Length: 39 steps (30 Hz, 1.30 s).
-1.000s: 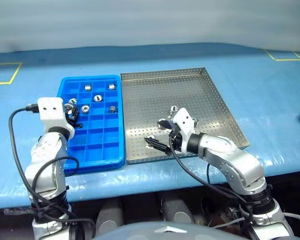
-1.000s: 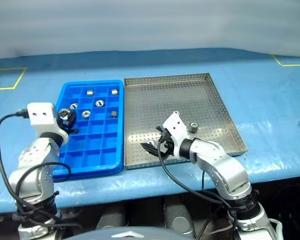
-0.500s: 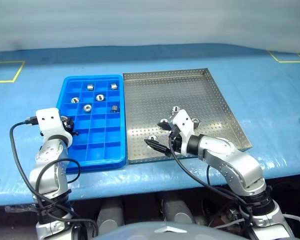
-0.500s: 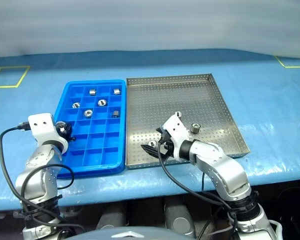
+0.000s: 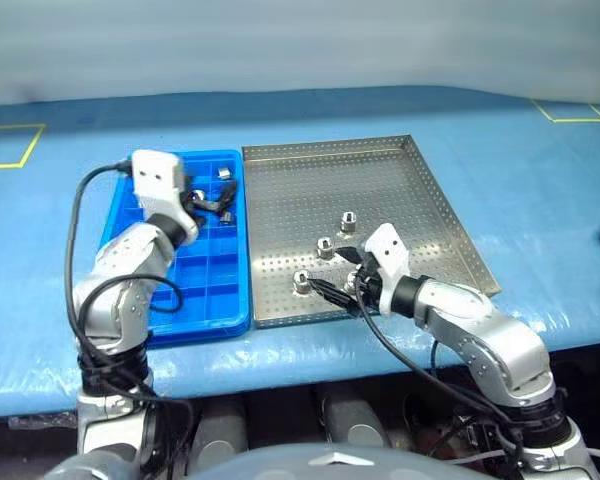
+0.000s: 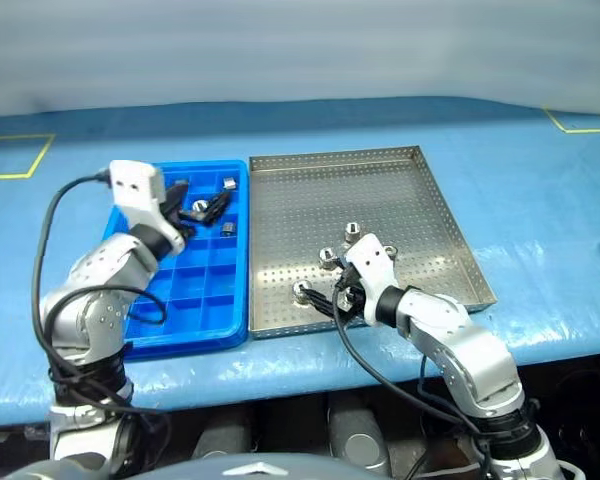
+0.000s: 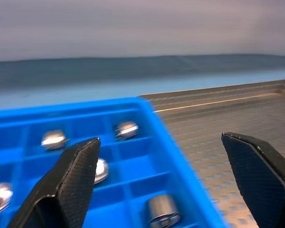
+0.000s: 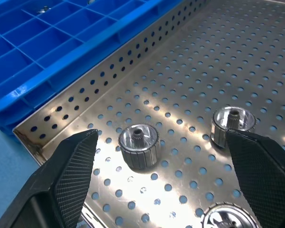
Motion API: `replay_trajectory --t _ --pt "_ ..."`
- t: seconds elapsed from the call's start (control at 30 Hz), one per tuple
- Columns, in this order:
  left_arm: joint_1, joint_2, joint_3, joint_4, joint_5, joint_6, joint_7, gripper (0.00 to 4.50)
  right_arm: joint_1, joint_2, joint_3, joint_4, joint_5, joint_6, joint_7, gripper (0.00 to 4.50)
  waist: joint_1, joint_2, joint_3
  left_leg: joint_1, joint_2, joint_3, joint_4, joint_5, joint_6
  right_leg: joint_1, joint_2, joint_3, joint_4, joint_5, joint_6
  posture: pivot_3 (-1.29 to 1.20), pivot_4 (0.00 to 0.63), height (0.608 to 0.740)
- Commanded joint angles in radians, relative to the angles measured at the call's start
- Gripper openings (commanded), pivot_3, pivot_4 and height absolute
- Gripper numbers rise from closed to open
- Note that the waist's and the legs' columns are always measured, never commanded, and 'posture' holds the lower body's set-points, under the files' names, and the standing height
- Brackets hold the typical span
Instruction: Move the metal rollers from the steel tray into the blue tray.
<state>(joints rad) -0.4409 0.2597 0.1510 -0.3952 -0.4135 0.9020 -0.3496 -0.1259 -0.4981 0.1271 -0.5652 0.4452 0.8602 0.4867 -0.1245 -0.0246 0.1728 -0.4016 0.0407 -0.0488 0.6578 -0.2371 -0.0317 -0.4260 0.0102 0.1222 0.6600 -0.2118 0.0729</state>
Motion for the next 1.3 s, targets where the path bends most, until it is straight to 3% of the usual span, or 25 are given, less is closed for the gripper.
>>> replay_trajectory --t 0.03,0.37,0.77,1.07,1.3 --pt "-0.064 0.014 -0.074 0.067 -0.033 0.008 -0.075 4.48 0.021 -0.005 -0.043 -0.048 0.002 -0.003 -0.019 4.50 -0.013 0.000 0.000 0.000 0.000 0.000 0.000 0.000 0.000 0.000 0.000 0.000 0.000 0.000 0.000 -0.18 0.150 0.740" --pt "-0.146 0.022 -0.358 0.366 0.073 -0.044 -0.192 4.48 0.091 0.014 -0.066 -0.097 0.002 -0.007 -0.077 4.50 -0.091 0.000 0.000 0.000 0.000 0.000 -0.002 0.000 0.000 -0.001 0.000 0.001 0.000 0.000 0.001 -0.27 0.150 0.740" --pt "-0.143 0.024 -0.447 0.474 0.177 -0.066 -0.208 4.48 0.098 0.030 -0.060 -0.101 0.003 -0.014 -0.091 4.50 -0.134 0.000 0.000 0.000 0.000 0.000 -0.003 0.000 0.000 -0.001 0.000 0.001 0.000 0.000 0.000 -0.26 0.150 0.740" --pt "-0.148 0.002 -0.440 0.481 0.200 -0.085 -0.220 1.68 0.084 0.032 -0.043 -0.089 -0.003 -0.022 -0.084 4.50 -0.133 0.000 0.000 0.000 0.000 0.000 -0.004 0.000 0.000 -0.002 0.000 0.001 0.000 0.000 0.000 -0.26 0.150 0.740" --pt "-0.089 -0.011 -0.278 0.295 0.162 -0.102 -0.128 1.68 0.069 0.029 -0.017 -0.083 -0.003 -0.020 -0.063 4.50 -0.130 0.001 0.000 0.000 0.000 0.000 -0.005 0.000 0.000 -0.002 0.000 0.001 0.000 0.000 0.000 -0.22 0.150 0.740"
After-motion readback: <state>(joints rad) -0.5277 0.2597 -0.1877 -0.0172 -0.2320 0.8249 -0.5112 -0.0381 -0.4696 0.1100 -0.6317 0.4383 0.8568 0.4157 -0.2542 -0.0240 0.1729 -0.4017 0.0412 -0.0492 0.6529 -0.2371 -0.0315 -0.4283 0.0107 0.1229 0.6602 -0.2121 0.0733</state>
